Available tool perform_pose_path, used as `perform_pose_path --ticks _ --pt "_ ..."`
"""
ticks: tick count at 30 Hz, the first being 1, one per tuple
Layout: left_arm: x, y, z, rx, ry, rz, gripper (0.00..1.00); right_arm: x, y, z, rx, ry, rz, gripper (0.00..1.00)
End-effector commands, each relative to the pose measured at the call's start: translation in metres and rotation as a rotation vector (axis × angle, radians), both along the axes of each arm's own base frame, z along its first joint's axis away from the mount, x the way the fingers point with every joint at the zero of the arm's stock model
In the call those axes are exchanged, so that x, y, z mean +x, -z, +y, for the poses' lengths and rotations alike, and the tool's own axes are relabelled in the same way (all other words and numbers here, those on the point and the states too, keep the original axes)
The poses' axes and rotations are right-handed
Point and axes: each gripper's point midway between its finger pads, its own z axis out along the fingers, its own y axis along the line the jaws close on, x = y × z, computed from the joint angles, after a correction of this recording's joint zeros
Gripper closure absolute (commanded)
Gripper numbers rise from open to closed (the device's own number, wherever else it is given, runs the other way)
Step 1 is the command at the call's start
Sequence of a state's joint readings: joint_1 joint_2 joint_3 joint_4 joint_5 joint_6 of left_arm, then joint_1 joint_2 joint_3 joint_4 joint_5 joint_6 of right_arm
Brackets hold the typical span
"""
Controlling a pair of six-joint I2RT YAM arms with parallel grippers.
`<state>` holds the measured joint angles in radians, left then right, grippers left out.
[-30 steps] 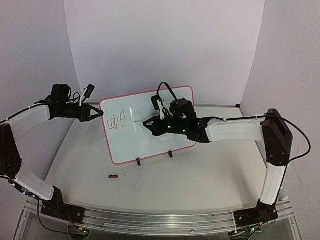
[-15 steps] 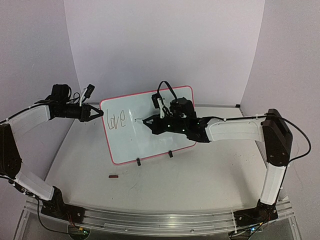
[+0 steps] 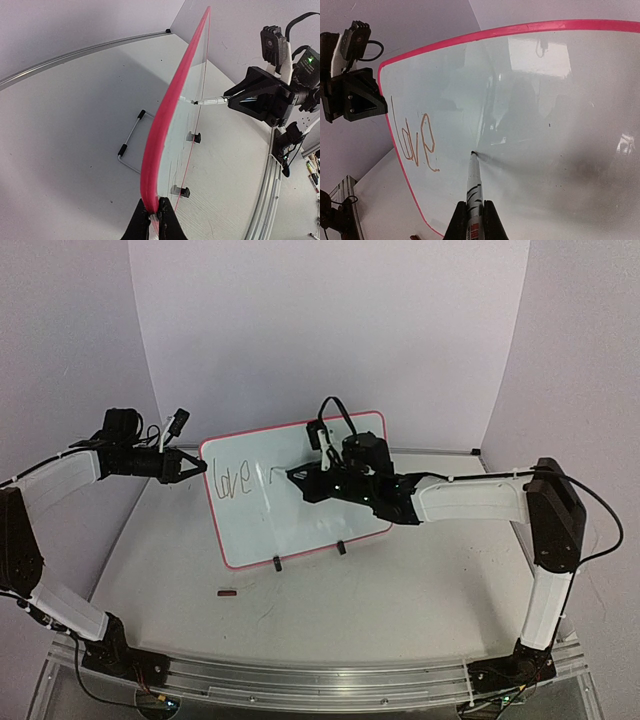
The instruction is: Write a sentence on the whiteboard
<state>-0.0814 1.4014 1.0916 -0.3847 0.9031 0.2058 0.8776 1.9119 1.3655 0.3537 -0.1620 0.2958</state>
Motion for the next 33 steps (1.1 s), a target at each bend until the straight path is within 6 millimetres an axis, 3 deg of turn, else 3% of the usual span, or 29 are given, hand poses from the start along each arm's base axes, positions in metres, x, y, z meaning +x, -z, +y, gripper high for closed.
perform_pose_path --ticks 1,21,26,33 --pt "0.007 0.003 0.007 0.055 -0.038 -0.010 1.00 0.018 -0.025 -0.017 0.036 0.105 -0.056 1.00" --pt "0.007 0.003 0.006 0.055 -0.035 -0.007 1.00 0.004 0.033 -0.023 -0.022 0.082 0.061 1.00" --pt "0.007 0.004 0.006 0.054 -0.036 -0.005 1.00 0.003 0.031 -0.024 -0.020 0.082 0.061 1.00" --pt "0.008 0.004 0.007 0.054 -0.036 -0.005 1.00 0.006 0.009 -0.021 0.042 0.087 0.025 1.00"
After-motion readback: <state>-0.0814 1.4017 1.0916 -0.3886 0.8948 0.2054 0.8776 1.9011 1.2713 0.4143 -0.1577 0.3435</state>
